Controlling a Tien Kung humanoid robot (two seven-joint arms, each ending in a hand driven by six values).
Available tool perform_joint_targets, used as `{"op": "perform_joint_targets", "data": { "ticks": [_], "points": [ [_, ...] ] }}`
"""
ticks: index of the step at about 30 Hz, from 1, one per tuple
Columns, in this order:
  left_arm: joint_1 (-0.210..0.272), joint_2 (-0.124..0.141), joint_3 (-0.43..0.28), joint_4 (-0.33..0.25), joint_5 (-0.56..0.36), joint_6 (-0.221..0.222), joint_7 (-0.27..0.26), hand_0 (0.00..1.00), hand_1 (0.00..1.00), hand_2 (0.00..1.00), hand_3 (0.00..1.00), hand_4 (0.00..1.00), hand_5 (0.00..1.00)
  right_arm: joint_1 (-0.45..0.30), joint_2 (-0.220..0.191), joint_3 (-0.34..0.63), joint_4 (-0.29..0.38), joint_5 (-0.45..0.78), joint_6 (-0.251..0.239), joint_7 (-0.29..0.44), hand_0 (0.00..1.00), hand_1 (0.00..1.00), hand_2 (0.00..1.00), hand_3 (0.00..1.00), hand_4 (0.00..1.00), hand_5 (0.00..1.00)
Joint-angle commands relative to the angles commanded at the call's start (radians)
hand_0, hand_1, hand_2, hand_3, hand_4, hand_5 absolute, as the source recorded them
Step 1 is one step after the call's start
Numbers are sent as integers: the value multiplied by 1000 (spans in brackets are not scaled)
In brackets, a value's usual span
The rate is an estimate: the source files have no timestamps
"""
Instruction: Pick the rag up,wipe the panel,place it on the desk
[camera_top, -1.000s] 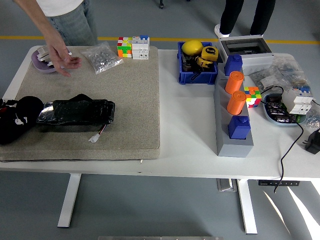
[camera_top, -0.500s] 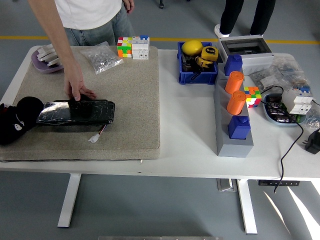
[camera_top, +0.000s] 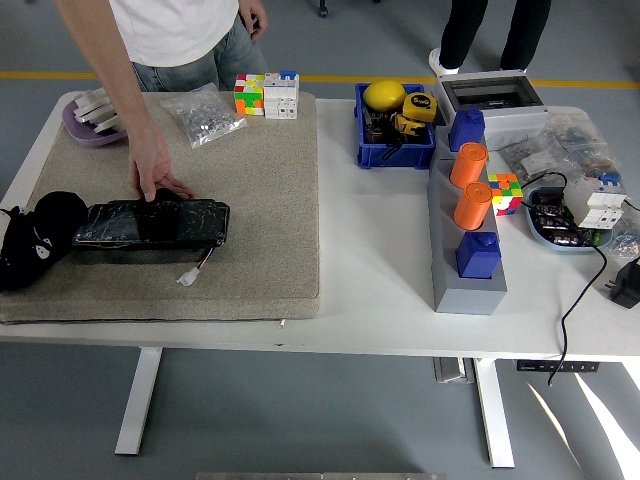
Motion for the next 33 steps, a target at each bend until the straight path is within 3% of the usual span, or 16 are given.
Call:
{"op": "perform_joint_targets", "data": {
  "ticks": [1, 12, 23, 33],
  "points": [
    [2, 0, 4, -5, 0, 3, 0, 292, 256, 581, 382, 2, 2, 0, 0, 1, 0, 0, 0, 0, 794, 665, 690, 630, 998, 527],
    [18, 2, 19, -50, -6, 4, 22, 288, 242, 536, 352, 14, 2, 5, 2, 10, 0, -11, -1, 1, 794, 665, 690, 631, 998, 527],
    [87, 12, -6, -293, 47, -4, 122, 283, 237, 523, 349, 2, 2, 0, 2, 1, 0, -2, 0, -2, 794, 664, 691, 631, 998, 527],
    [111, -17, 40, -345, 61, -7, 143, 290, 229, 527, 350, 2, 2, -4, -1, 4, 0, -5, 0, -2, 795, 664, 691, 631, 998, 527]
  ]
}}
